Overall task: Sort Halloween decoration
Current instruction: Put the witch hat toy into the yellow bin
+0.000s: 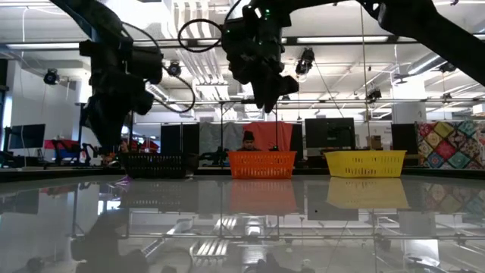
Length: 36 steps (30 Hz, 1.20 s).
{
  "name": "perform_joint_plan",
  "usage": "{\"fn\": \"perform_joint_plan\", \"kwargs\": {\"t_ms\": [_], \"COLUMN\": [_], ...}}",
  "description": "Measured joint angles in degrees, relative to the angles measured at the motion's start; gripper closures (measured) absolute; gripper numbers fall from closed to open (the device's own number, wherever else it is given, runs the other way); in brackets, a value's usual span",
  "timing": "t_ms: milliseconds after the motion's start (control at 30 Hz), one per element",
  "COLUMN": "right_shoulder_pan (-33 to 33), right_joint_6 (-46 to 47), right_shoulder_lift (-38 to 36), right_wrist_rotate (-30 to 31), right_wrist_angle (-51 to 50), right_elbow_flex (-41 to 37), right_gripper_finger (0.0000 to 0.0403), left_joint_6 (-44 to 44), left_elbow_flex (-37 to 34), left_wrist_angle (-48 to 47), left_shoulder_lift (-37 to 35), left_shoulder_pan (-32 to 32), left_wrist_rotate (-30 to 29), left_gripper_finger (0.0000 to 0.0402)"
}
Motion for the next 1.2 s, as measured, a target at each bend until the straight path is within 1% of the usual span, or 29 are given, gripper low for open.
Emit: {"fn": "perform_joint_plan", "kwargs": {"t_ms": [100, 333, 467, 667, 933, 1200], "right_shoulder_pan": [1.78, 6.53, 9.25, 12.37, 14.04, 14.13], "right_joint_6": [2.73, 6.22, 8.12, 8.22, 9.4, 9.38], "right_shoulder_lift": [-0.02, -0.17, -0.17, -0.17, -0.17, -0.17], "right_wrist_rotate": [0.71, 1.16, 1.16, 1.17, 1.32, 1.35], "right_wrist_angle": [-0.59, -0.56, -0.58, -0.56, -0.39, -0.27], "right_elbow_flex": [-0.02, -0.02, -0.02, -0.02, -0.02, -0.02], "right_gripper_finger": [0.0284, 0.0284, 0.0284, 0.0284, 0.0284, 0.0284], "left_joint_6": [-2.3, -4.08, -6.11, -9.82, -14.08, -16.71], "left_elbow_flex": [-2.45, -6.48, -6.86, -6.86, -6.86, -6.86], "left_wrist_angle": [1.08, 4.33, 5.89, 10.5, 14.64, 16.55], "left_shoulder_lift": [0.0, -0.02, -0.04, -0.04, 0.15, 3.27], "left_shoulder_pan": [-0.15, -1.78, -4.28, -8.1, -9.39, -9.62], "left_wrist_rotate": [-0.03, -0.02, 0.0, 0.03, 0.02, 0.02], "left_gripper_finger": [0.0232, 0.0232, 0.0232, 0.0232, 0.0232, 0.0232]}}
